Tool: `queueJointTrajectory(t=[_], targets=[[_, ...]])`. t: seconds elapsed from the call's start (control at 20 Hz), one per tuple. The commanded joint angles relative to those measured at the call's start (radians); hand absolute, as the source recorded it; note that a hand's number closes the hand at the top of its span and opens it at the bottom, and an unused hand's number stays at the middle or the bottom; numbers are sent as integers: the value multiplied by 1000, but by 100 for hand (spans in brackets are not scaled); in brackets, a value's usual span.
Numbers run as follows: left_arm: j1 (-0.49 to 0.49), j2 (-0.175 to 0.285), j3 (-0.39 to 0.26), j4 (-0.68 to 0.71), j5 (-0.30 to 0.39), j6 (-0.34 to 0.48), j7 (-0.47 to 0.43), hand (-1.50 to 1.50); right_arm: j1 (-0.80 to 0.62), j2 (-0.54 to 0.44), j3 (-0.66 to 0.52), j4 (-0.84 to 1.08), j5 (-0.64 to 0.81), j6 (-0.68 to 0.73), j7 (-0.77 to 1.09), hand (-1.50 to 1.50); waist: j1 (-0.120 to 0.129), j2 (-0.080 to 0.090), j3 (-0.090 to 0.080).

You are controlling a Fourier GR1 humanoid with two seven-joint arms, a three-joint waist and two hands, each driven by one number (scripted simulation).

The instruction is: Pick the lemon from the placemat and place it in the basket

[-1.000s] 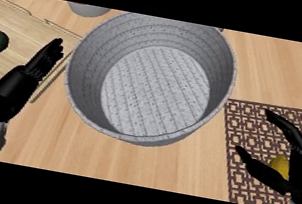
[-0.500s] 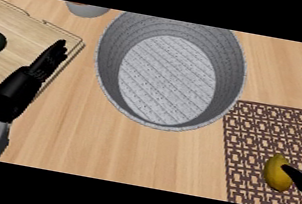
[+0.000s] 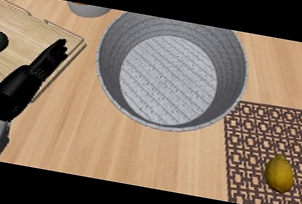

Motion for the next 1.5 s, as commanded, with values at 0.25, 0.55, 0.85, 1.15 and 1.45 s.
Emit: queueJointTrajectory(t=[0.25,0.55,0.85,1.15,1.45], targets=[[11,-17,15,-35,-20,-14,18,0,101,-48,-331,-276,-383,264,289,-150,5,-1,5],[-14,-63,42,29,-49,-39,-20,0,148,97,-433,-272,-316,372,179,-150,13,3,6],[-42,-80,46,31,-70,-52,17,0,153,288,-329,-132,-59,308,-71,-150,20,6,7],[14,-100,53,-65,-87,-67,43,0,82,383,-239,-2,122,240,-186,-150,28,5,7],[-48,-120,88,67,-104,-105,-22,0,11,433,-170,185,302,148,-313,-150,26,7,6]])
